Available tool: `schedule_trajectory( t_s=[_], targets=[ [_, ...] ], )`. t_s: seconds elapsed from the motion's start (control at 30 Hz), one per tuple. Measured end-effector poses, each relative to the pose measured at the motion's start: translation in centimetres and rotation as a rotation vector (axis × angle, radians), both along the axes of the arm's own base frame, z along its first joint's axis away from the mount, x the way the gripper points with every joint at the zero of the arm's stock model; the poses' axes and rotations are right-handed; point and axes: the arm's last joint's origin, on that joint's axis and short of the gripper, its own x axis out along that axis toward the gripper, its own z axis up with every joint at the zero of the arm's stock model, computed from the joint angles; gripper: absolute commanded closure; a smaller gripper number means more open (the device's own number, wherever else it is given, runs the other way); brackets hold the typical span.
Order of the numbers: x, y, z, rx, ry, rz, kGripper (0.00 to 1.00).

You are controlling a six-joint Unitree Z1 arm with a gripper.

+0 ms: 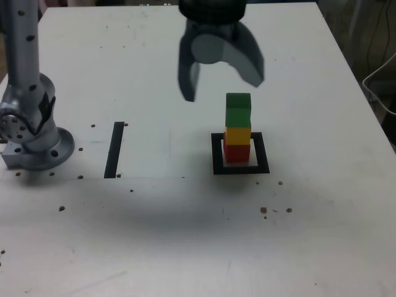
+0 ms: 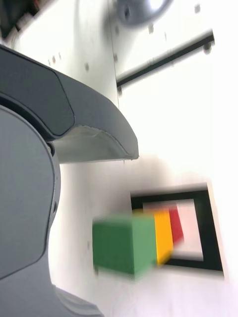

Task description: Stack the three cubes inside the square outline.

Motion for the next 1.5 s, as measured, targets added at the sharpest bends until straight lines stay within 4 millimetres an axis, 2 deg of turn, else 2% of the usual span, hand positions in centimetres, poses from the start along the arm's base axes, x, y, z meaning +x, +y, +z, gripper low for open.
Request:
schedule_trajectory(
  t_s=[0.17, 0.33, 0.67, 0.87, 1.27, 1.5],
  targets=[
    [-1.5, 0.2, 0.2, 0.003, 0.017, -0.012, 0.00],
    [-4.2, 0.8, 0.1, -0.004, 0.040, 0.004, 0.00],
    [-8.0, 1.7, -2.4, 0.017, 0.153, 0.028, 0.00],
    [-10.4, 2.2, -2.8, 0.017, 0.123, 0.062, 0.00],
    [-13.0, 2.1, -6.5, -0.029, 0.137, 0.087, 0.00],
    [-14.6, 2.3, -6.9, -0.014, 0.144, 0.143, 0.00]
  ],
)
